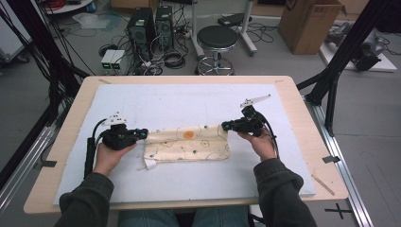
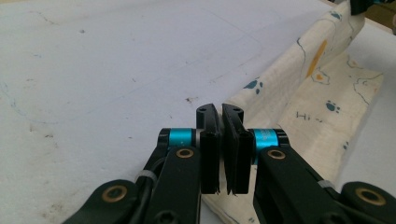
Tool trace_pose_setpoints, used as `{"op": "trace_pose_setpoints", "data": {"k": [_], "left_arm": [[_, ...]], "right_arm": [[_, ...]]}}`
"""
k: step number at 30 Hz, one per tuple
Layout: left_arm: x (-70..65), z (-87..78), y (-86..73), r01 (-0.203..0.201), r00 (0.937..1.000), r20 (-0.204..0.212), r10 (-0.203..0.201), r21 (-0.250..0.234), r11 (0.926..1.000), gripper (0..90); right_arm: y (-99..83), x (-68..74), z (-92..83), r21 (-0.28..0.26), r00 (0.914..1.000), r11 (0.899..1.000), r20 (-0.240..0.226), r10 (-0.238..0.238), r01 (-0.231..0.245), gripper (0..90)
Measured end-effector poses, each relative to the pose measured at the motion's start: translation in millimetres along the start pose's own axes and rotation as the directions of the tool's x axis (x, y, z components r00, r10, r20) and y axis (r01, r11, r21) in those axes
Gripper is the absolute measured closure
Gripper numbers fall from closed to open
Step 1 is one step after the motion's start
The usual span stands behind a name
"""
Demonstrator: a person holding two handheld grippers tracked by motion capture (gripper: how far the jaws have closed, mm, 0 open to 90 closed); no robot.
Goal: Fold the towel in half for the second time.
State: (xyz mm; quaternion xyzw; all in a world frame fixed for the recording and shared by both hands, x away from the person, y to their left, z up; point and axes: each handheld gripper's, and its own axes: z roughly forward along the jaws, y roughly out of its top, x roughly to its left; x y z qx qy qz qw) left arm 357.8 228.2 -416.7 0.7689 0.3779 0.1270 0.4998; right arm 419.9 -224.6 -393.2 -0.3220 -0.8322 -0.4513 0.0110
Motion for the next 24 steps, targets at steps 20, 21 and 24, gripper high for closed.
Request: {"op": "trace_pose_setpoints", "data": {"k": [20,21,24], "left_arm": [[-17.8,-8.8,-12.3,-0.072,0.9973,0.020,0.071,0.026,0.9971,84.5],[-19.1,-9.2,-12.1,-0.079,0.9967,0.020,0.079,0.029,0.9964,84.4],[-22.2,-9.0,-12.6,-0.103,0.9946,0.014,0.102,0.046,0.9936,83.6]], "right_arm": [[-23.1,10.9,-1.9,0.004,0.9994,1.000,-0.021,-0.028,0.028,83.8],[-24.7,10.9,-1.8,0.004,0.9994,1.000,-0.021,-0.027,0.028,83.7],[-29.8,11.9,-2.2,-0.005,0.9991,0.999,-0.023,-0.036,0.035,83.6]]}}
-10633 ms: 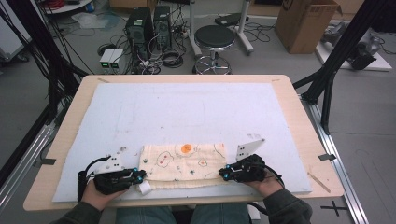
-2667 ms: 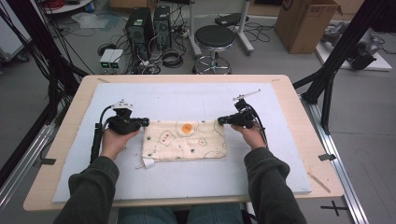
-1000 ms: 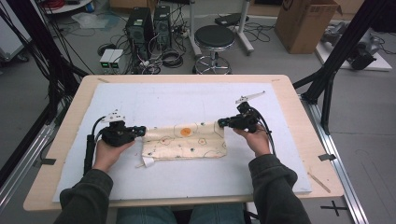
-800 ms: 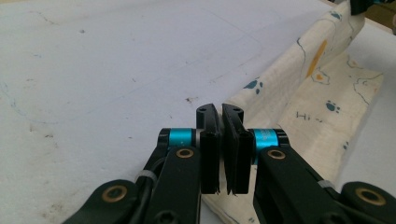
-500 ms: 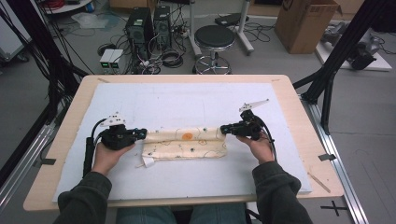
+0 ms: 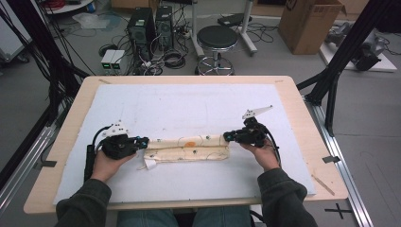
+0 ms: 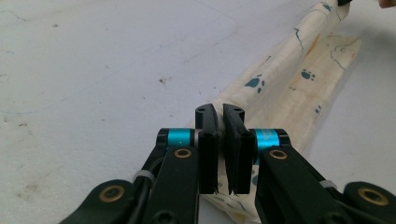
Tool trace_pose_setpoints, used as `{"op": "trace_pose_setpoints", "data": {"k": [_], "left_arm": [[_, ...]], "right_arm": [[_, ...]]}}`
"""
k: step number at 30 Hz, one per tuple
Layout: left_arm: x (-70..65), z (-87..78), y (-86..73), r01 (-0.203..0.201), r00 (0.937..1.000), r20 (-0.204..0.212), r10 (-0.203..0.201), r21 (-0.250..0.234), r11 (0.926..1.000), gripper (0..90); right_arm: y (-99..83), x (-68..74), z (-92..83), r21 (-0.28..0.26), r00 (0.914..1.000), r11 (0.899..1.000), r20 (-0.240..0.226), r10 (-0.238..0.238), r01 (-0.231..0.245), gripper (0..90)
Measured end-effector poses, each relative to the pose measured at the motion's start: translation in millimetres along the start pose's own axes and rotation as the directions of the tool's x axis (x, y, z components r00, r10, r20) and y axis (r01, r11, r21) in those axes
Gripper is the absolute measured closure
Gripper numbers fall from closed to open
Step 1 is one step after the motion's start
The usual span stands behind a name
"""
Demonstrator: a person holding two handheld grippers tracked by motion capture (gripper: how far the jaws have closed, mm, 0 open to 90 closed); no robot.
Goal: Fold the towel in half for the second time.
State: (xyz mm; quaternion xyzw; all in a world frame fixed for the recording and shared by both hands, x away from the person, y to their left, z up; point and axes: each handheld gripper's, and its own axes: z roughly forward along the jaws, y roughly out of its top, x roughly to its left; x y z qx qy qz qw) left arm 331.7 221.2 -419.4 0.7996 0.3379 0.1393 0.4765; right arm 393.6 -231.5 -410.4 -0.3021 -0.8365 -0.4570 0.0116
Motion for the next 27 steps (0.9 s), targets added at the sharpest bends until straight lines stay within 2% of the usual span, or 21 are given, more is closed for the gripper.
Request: {"op": "trace_pose_setpoints", "data": {"k": [4,8,11,14,18,21,27], "left_arm": [[-4.4,0.9,-1.0,-0.040,0.9992,-0.001,0.041,0.038,0.9985,83.2],[-8.6,0.3,-1.3,-0.059,0.9982,-0.002,0.059,0.049,0.9971,83.1],[-10.6,-1.1,-1.8,-0.067,0.9977,0.001,0.067,0.054,0.9963,82.8],[-11.4,-2.2,-7.6,-0.046,0.9989,0.008,0.046,0.043,0.9980,82.8],[-11.8,-1.8,-16.8,-0.037,0.9993,0.011,0.037,0.060,0.9975,82.8],[-13.0,-3.0,-17.5,-0.043,0.9990,0.013,0.043,0.066,0.9969,82.8],[-14.1,-2.2,-25.9,-0.045,0.9988,0.021,0.044,0.079,0.9959,82.7]], "right_arm": [[-5.3,3.9,0.3,0.016,1.0000,1.000,-0.002,-0.003,0.003,83.5],[-8.6,7.5,-0.2,0.016,0.9997,1.000,0.000,-0.025,0.025,83.1],[-12.1,9.9,-0.9,0.021,0.9997,1.000,-0.007,-0.022,0.022,82.8],[-15.6,11.4,-0.4,0.026,0.9994,0.999,-0.009,-0.032,0.032,82.4],[-19.7,14.9,2.8,0.044,0.9985,0.998,-0.011,-0.054,0.054,81.7],[-22.0,17.2,5.4,0.070,0.9983,0.996,-0.011,-0.058,0.058,81.2],[-31.1,18.1,6.1,0.065,0.9985,0.996,-0.013,-0.054,0.055,79.8]]}}
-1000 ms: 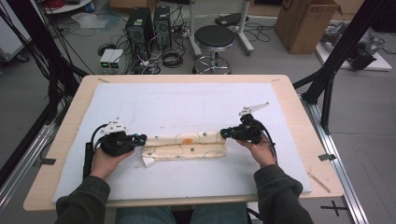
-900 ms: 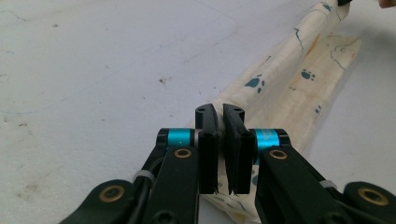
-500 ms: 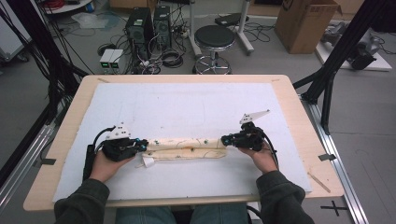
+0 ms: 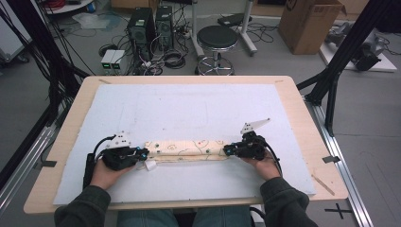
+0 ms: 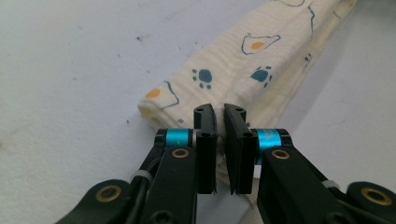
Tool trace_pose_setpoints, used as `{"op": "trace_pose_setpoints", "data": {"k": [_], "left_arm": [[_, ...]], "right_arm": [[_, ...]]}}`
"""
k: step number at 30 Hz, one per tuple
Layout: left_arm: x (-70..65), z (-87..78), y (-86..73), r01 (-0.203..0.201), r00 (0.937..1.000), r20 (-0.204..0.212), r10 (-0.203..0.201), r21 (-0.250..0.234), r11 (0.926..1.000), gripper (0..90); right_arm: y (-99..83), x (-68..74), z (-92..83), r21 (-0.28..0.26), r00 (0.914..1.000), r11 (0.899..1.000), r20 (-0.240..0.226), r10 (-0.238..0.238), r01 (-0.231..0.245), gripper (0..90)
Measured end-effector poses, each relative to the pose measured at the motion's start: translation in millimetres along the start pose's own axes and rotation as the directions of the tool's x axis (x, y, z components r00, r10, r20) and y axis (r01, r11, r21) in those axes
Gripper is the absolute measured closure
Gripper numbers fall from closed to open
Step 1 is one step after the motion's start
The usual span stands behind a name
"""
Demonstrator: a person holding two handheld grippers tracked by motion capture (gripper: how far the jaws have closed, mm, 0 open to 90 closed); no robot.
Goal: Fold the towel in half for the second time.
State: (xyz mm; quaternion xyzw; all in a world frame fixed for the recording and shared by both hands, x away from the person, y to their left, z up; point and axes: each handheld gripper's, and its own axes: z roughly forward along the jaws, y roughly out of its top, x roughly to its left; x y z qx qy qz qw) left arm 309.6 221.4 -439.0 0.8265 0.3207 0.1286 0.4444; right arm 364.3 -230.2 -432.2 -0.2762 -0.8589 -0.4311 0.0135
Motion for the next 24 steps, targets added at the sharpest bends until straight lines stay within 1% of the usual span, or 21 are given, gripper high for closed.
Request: {"op": "trace_pose_setpoints", "data": {"k": [2,4,6,8,10,12,14,15,17,18,19,20,21,22,23,24], "left_arm": [[-0.9,-1.3,-1.2,-0.002,1.0000,-0.001,0.002,0.000,1.0000,82.2],[-1.5,-2.1,-1.7,-0.001,1.0000,0.001,0.001,-0.004,1.0000,81.4],[-1.8,-2.2,-3.5,0.005,0.9999,0.011,-0.005,0.004,1.0000,78.8],[-2.6,-2.1,-5.4,0.012,0.9997,0.020,-0.012,0.007,0.9999,73.2],[-2.6,-4.0,-5.7,0.015,0.9992,0.038,-0.015,0.006,0.9999,66.3],[-2.9,-7.1,-4.7,0.025,0.9986,0.047,-0.025,-0.007,0.9997,60.5],[-2.7,-12.0,-2.3,0.037,0.9982,0.049,-0.036,-0.029,0.9989,52.8],[-2.4,-14.9,-0.8,0.042,0.9977,0.056,-0.039,-0.045,0.9981,51.4],[-3.0,-19.4,3.4,0.051,0.9973,0.057,-0.046,-0.079,0.9956,47.7],[-3.0,-21.1,5.9,0.050,0.9972,0.061,-0.044,-0.095,0.9942,47.4],[-3.4,-21.7,8.4,0.055,0.9969,0.062,-0.048,-0.112,0.9922,47.5],[-3.8,-20.9,12.3,0.055,0.9967,0.065,-0.047,-0.116,0.9917,47.5],[-4.9,-19.0,15.6,0.054,0.9968,0.066,-0.046,-0.120,0.9913,48.2],[-5.7,-17.3,18.3,0.048,0.9969,0.067,-0.041,-0.119,0.9918,50.2],[-7.4,-14.5,21.8,0.045,0.9966,0.074,-0.037,-0.120,0.9918,54.0],[-9.2,-11.2,25.3,0.040,0.9967,0.074,-0.032,-0.117,0.9923,59.0]], "right_arm": [[-2.4,1.2,0.0,0.000,1.0000,1.000,-0.001,-0.004,0.004,78.8],[-3.7,2.9,-0.3,0.005,1.0000,1.000,-0.002,0.006,-0.006,77.1],[-4.8,4.3,-0.5,0.003,1.0000,1.000,-0.003,0.003,-0.003,75.4],[-7.7,5.0,-1.1,-0.011,0.9998,1.000,-0.007,0.018,-0.018,72.5],[-9.6,4.8,-2.8,-0.012,0.9995,0.999,-0.013,0.030,-0.030,67.1],[-10.7,4.4,-5.5,-0.027,0.9993,0.999,-0.007,0.038,-0.038,61.9],[-11.2,4.7,-9.6,-0.048,0.9986,0.997,-0.013,0.051,-0.051,54.7],[-11.0,5.1,-12.8,-0.058,0.9979,0.996,-0.018,0.062,-0.063,52.8],[-9.5,4.8,-18.6,-0.097,0.9969,0.993,-0.038,0.068,-0.072,50.5],[-7.6,6.1,-21.2,-0.105,0.9971,0.992,-0.033,0.069,-0.072,50.3],[-5.5,7.0,-22.7,-0.119,0.9980,0.991,-0.028,0.057,-0.060,50.3],[-2.8,8.5,-23.8,-0.124,0.9980,0.990,-0.029,0.057,-0.060,50.8],[1.8,10.4,-23.4,-0.125,0.9983,0.991,-0.023,0.054,-0.057,53.2],[5.9,12.1,-22.4,-0.123,0.9989,0.991,-0.015,0.044,-0.046,58.0],[9.0,13.8,-21.1,-0.122,0.9991,0.992,-0.012,0.040,-0.041,61.8],[13.4,16.1,-19.3,-0.117,0.9993,0.993,-0.012,0.035,-0.036,68.2]]}}
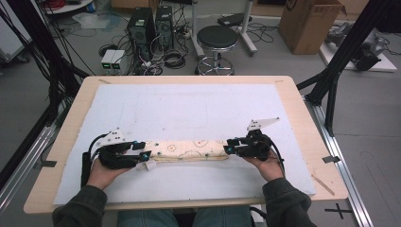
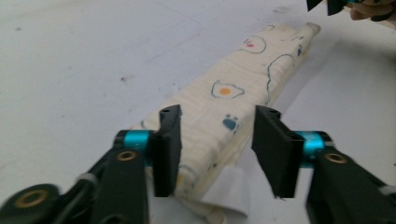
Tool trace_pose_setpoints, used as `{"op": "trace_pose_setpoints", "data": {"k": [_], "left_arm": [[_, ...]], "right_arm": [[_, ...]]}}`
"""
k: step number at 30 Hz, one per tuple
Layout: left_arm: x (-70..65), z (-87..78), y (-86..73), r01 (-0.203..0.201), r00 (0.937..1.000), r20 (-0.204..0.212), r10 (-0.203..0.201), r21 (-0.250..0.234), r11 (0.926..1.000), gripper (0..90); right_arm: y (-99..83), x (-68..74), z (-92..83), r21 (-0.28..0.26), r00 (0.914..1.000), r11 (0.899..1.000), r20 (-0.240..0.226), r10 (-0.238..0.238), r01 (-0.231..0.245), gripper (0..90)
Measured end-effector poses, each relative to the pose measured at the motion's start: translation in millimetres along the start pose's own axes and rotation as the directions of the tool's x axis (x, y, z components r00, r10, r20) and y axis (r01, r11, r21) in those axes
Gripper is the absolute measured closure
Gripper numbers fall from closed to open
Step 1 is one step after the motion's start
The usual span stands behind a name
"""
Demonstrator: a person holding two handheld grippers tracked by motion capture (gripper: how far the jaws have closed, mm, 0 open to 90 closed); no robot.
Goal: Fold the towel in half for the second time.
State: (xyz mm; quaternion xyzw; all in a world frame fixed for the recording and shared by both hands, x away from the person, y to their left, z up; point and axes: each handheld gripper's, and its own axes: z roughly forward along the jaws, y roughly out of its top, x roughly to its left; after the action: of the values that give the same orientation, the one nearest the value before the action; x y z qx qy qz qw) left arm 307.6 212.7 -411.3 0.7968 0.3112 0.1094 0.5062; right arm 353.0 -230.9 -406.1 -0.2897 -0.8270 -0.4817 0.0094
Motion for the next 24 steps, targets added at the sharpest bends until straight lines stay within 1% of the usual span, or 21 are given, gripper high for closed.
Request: {"op": "trace_pose_setpoints", "data": {"k": [1,3,4,6,8,9,12,14,16,17,19,20,22,24], "left_arm": [[-2.3,5.8,3.7,-0.003,1.0000,-0.005,0.003,0.004,1.0000,64.1],[-5.2,14.3,7.9,-0.010,0.9999,-0.002,0.010,0.008,0.9999,76.2],[-6.5,19.7,10.7,-0.015,0.9999,-0.005,0.016,0.024,0.9996,80.0],[-8.4,29.6,15.0,-0.026,0.9997,0.004,0.025,0.035,0.9990,84.8],[-11.3,39.1,18.7,-0.032,0.9994,0.009,0.032,0.051,0.9982,86.2],[-11.9,43.2,19.9,-0.045,0.9989,0.014,0.044,0.061,0.9971,86.4],[-14.7,54.0,19.7,-0.051,0.9985,0.024,0.049,0.087,0.9949,87.1],[-15.6,59.7,18.2,-0.063,0.9979,0.022,0.061,0.119,0.9909,87.7],[-16.8,64.0,16.2,-0.073,0.9973,0.018,0.071,0.149,0.9862,87.8],[-17.0,65.3,15.4,-0.083,0.9966,0.013,0.082,0.170,0.9820,87.8],[-17.6,67.0,13.8,-0.090,0.9958,0.005,0.091,0.194,0.9768,87.8],[-18.0,66.9,12.5,-0.092,0.9957,0.003,0.093,0.200,0.9754,87.8],[-17.1,65.8,9.7,-0.098,0.9950,0.000,0.100,0.213,0.9721,87.8],[-14.6,63.1,6.0,-0.091,0.9955,-0.005,0.095,0.225,0.9700,87.7]], "right_arm": [[4.0,1.7,3.1,0.003,1.0000,1.000,-0.005,-0.008,0.008,75.7],[13.1,5.8,12.6,0.012,0.9993,1.000,-0.031,-0.020,0.020,83.2],[16.1,6.7,16.4,0.012,0.9989,1.000,-0.039,-0.026,0.027,84.6],[23.8,10.3,26.8,0.036,0.9975,0.998,-0.059,-0.039,0.041,86.7],[30.3,13.5,38.3,0.061,0.9958,0.997,-0.075,-0.051,0.056,87.1],[33.0,14.9,44.0,0.074,0.9953,0.995,-0.079,-0.054,0.060,87.1],[38.7,17.7,60.1,0.103,0.9942,0.992,-0.088,-0.061,0.070,87.2],[40.0,19.3,69.7,0.127,0.9937,0.989,-0.094,-0.060,0.071,87.6],[39.8,21.6,80.0,0.148,0.9924,0.985,-0.098,-0.074,0.088,87.8],[39.3,23.6,84.2,0.172,0.9918,0.980,-0.101,-0.079,0.095,87.7],[36.8,25.9,92.1,0.211,0.9909,0.971,-0.091,-0.099,0.116,87.8],[35.4,26.0,94.9,0.233,0.9903,0.964,-0.086,-0.110,0.127,87.8],[31.6,25.3,97.1,0.250,0.9903,0.960,-0.082,-0.112,0.130,87.7],[28.1,25.6,95.8,0.271,0.9893,0.952,-0.067,-0.130,0.143,87.6]]}}
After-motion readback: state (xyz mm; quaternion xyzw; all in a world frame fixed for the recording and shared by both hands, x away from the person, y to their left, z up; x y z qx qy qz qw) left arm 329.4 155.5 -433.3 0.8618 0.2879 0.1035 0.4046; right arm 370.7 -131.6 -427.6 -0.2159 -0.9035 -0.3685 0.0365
